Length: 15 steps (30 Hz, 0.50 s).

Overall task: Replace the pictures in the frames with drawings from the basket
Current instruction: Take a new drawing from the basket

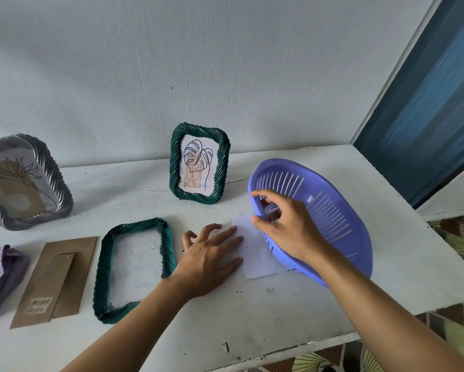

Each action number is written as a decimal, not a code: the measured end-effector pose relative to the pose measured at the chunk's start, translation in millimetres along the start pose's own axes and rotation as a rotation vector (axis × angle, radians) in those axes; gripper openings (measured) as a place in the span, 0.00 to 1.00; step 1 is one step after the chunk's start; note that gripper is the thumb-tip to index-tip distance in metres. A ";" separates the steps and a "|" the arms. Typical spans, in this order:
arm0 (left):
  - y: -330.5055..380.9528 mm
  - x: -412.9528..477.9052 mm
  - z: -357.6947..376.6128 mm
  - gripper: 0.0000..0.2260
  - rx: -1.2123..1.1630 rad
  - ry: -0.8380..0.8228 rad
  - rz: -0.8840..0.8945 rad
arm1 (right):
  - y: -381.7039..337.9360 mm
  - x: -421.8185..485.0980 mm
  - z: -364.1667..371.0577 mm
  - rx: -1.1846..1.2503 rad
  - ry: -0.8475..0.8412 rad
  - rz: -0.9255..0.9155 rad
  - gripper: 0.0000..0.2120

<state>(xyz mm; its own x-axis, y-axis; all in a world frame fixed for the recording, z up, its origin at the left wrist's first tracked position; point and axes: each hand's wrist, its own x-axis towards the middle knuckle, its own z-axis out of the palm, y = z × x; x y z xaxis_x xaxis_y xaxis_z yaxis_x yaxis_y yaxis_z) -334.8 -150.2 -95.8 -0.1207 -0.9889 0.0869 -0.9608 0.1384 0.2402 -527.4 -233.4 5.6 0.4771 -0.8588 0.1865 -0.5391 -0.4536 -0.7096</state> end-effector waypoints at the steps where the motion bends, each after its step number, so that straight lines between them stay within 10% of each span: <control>1: 0.7 -0.2 -0.3 0.26 0.014 -0.005 0.002 | -0.1 0.3 -0.2 0.000 -0.001 0.001 0.19; 15: 2.8 1.8 -6.1 0.25 0.039 -0.086 -0.006 | -3.4 -0.7 13.5 -0.072 -0.017 -0.005 0.19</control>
<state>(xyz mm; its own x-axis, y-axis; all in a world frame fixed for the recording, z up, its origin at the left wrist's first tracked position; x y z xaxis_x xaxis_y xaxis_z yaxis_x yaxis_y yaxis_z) -336.2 -151.2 -89.1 -0.1338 -0.9910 0.0019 -0.9705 0.1314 0.2021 -516.6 -228.1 -1.3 0.4913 -0.8525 0.1785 -0.5847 -0.4747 -0.6578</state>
